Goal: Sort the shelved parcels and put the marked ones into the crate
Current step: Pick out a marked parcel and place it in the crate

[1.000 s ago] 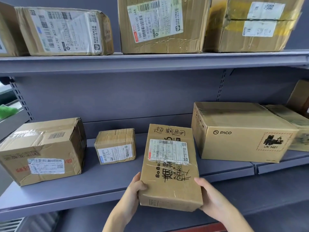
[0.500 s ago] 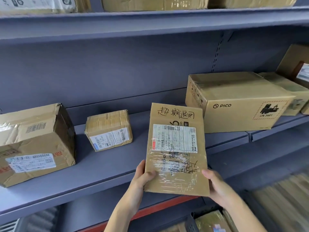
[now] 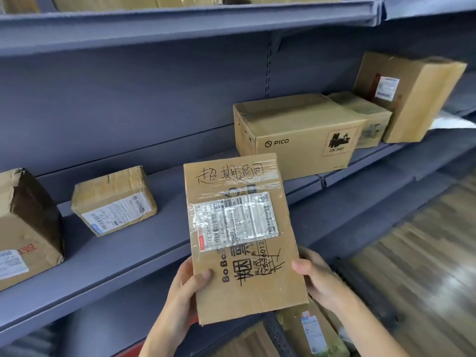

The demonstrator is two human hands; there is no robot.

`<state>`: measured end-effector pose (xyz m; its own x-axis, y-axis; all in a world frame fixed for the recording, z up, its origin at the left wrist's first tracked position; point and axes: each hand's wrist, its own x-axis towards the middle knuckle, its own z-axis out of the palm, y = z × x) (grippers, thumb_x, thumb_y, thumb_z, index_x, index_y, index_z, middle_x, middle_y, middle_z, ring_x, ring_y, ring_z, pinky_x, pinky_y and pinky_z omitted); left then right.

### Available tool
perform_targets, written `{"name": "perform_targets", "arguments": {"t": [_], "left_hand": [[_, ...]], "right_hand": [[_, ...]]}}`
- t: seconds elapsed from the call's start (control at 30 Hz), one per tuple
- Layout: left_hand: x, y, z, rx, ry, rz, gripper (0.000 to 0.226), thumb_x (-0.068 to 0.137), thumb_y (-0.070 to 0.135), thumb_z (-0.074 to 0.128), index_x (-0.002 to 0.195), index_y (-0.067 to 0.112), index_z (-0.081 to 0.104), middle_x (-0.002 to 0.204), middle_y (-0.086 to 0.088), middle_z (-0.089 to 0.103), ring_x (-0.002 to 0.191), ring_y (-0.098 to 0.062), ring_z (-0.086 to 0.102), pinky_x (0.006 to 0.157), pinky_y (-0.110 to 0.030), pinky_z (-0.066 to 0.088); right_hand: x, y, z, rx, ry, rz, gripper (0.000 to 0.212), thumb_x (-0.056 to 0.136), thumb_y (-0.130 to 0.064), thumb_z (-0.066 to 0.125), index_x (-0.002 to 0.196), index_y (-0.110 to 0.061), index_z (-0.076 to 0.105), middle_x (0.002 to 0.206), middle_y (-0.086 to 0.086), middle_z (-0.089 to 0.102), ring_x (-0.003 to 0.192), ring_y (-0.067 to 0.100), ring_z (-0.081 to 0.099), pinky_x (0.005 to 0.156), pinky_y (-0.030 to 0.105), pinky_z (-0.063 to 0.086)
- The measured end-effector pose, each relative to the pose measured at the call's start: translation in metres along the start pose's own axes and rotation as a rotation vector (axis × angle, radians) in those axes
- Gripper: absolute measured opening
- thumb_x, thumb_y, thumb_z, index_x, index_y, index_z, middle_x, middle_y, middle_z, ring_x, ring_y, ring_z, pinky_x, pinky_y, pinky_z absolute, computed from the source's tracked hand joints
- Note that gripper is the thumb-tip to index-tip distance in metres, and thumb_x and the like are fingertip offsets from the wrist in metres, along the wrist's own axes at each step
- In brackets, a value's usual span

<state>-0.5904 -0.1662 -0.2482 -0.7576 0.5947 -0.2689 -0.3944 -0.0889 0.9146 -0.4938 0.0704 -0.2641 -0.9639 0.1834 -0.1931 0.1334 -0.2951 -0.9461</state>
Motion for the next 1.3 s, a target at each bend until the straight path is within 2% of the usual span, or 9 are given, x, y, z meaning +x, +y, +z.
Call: {"name": "perform_targets", "arguments": {"t": [0.1, 0.2, 0.27, 0.47, 0.6, 0.73, 0.83, 1.03, 1.3], "left_hand": [[-0.008, -0.009, 0.033, 0.013, -0.057, 0.010, 0.104, 0.031, 0.050, 0.089, 0.121, 0.011, 0.051, 0.112, -0.017, 0.068, 0.100, -0.036, 0.066, 0.078, -0.045, 0.055], [-0.019, -0.027, 0.079, 0.040, -0.071, 0.007, 0.105, 0.030, 0.054, 0.087, 0.119, 0.012, 0.052, 0.111, -0.015, 0.069, 0.099, -0.033, 0.067, 0.073, -0.037, 0.057], [-0.026, -0.044, 0.113, 0.047, -0.090, -0.001, 0.104, 0.030, 0.055, 0.087, 0.118, 0.012, 0.053, 0.111, -0.013, 0.069, 0.099, -0.032, 0.067, 0.073, -0.035, 0.057], [-0.040, -0.098, 0.201, 0.055, -0.126, -0.063, 0.099, 0.038, 0.056, 0.085, 0.121, 0.011, 0.053, 0.115, -0.015, 0.067, 0.104, -0.034, 0.064, 0.089, -0.047, 0.052], [-0.049, -0.123, 0.239, 0.073, -0.135, -0.074, 0.082, 0.048, 0.047, 0.080, 0.117, 0.009, 0.057, 0.110, -0.014, 0.070, 0.098, -0.029, 0.068, 0.076, -0.032, 0.057], [-0.047, -0.144, 0.258, 0.062, -0.110, -0.107, 0.067, 0.053, 0.037, 0.069, 0.112, 0.007, 0.059, 0.103, -0.013, 0.072, 0.091, -0.026, 0.070, 0.073, -0.030, 0.057], [-0.038, -0.158, 0.264, 0.070, -0.092, -0.152, 0.064, 0.051, 0.035, 0.069, 0.108, 0.007, 0.060, 0.100, -0.011, 0.073, 0.088, -0.024, 0.070, 0.073, -0.031, 0.057], [-0.011, -0.173, 0.264, 0.078, -0.060, -0.239, 0.074, 0.052, 0.034, 0.069, 0.118, 0.003, 0.055, 0.111, -0.017, 0.069, 0.100, -0.032, 0.065, 0.096, -0.049, 0.047], [0.034, -0.175, 0.258, 0.032, -0.028, -0.288, 0.073, 0.052, 0.032, 0.070, 0.115, 0.000, 0.058, 0.110, -0.020, 0.068, 0.099, -0.033, 0.065, 0.095, -0.049, 0.046]], "right_hand": [[-0.029, -0.006, -0.026, -0.021, 0.019, -0.008, 0.104, 0.026, -0.053, 0.088, 0.114, -0.008, 0.056, 0.101, 0.008, 0.072, 0.094, 0.021, 0.068, 0.072, 0.027, 0.054], [-0.067, -0.009, -0.063, -0.044, 0.029, -0.008, 0.106, 0.029, -0.054, 0.088, 0.118, -0.006, 0.055, 0.108, 0.012, 0.070, 0.103, 0.027, 0.064, 0.078, 0.032, 0.052], [-0.097, -0.011, -0.092, -0.048, 0.027, -0.011, 0.101, 0.030, -0.055, 0.087, 0.115, -0.009, 0.058, 0.105, 0.008, 0.072, 0.098, 0.021, 0.067, 0.074, 0.027, 0.053], [-0.170, -0.007, -0.175, -0.049, 0.073, 0.040, 0.091, 0.023, -0.057, 0.087, 0.102, -0.016, 0.065, 0.096, 0.003, 0.074, 0.087, 0.015, 0.069, 0.069, 0.024, 0.052], [-0.196, 0.005, -0.214, -0.039, 0.127, 0.113, 0.089, 0.020, -0.059, 0.086, 0.097, -0.019, 0.068, 0.095, 0.003, 0.074, 0.088, 0.017, 0.068, 0.083, 0.038, 0.046], [-0.206, 0.023, -0.239, -0.018, 0.149, 0.162, 0.101, 0.020, -0.058, 0.087, 0.107, -0.011, 0.064, 0.099, 0.010, 0.073, 0.090, 0.022, 0.067, 0.086, 0.043, 0.045], [-0.205, 0.033, -0.251, 0.015, 0.150, 0.186, 0.102, 0.020, -0.057, 0.087, 0.107, -0.009, 0.064, 0.097, 0.009, 0.073, 0.086, 0.020, 0.069, 0.076, 0.035, 0.053], [-0.186, 0.043, -0.271, 0.077, 0.121, 0.227, 0.102, 0.020, -0.053, 0.089, 0.109, -0.010, 0.062, 0.099, 0.010, 0.073, 0.087, 0.019, 0.070, 0.076, 0.031, 0.055], [-0.139, 0.043, -0.286, 0.088, 0.123, 0.332, 0.103, 0.014, -0.050, 0.090, 0.103, -0.007, 0.063, 0.094, 0.011, 0.074, 0.082, 0.019, 0.071, 0.073, 0.030, 0.057]]}}
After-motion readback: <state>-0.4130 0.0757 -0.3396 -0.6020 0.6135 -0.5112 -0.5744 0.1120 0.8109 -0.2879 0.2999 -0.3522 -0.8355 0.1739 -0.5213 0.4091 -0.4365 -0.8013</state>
